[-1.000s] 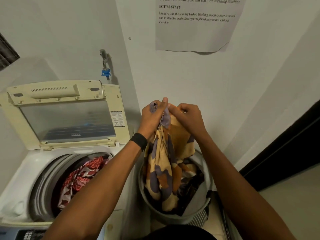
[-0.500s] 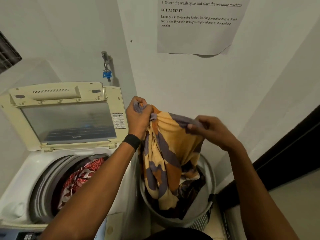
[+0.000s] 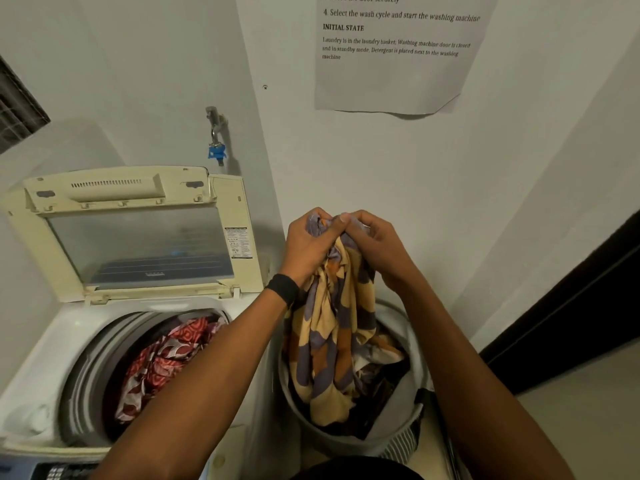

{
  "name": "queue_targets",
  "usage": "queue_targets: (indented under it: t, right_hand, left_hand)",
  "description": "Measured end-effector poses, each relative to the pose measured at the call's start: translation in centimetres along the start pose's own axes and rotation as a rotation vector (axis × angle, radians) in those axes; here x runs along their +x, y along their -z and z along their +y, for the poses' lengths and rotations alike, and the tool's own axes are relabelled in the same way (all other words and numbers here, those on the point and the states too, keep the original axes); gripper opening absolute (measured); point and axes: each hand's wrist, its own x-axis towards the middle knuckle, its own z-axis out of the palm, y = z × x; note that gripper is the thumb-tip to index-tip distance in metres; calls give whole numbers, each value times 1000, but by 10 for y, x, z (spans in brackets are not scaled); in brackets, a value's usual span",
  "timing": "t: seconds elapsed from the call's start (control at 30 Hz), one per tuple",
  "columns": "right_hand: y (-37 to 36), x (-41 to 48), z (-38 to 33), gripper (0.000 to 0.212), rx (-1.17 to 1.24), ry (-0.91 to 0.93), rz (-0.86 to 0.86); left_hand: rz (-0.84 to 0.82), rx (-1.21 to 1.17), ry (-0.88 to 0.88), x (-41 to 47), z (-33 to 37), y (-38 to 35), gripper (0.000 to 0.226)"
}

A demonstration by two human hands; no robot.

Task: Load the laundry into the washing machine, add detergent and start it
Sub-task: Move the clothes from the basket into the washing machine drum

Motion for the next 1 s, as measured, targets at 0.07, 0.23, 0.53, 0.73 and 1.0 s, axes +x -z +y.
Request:
queue_targets:
  t: [0.07,0.23,0.53,0.73,1.0]
  right_hand:
    - [-2,-6,5,27,37,6,-9]
    - [3,-33,33,36,-114,-1,-117]
    - [45,-38,25,28,-287,93,139]
    - [31,-3,-51,20,-348,303,140]
    - [-2,-8,-12,44,-179,103,254]
  left_hand:
    - [23,3,-4,-2,0,-2,35]
    - [150,-4,-26,12,5,12,26]
    - [271,-42,-89,12,7,28,11]
    - [-147,-70,-120,-1,31,3,29]
    - [103,-39,-119,3,39,-4,33]
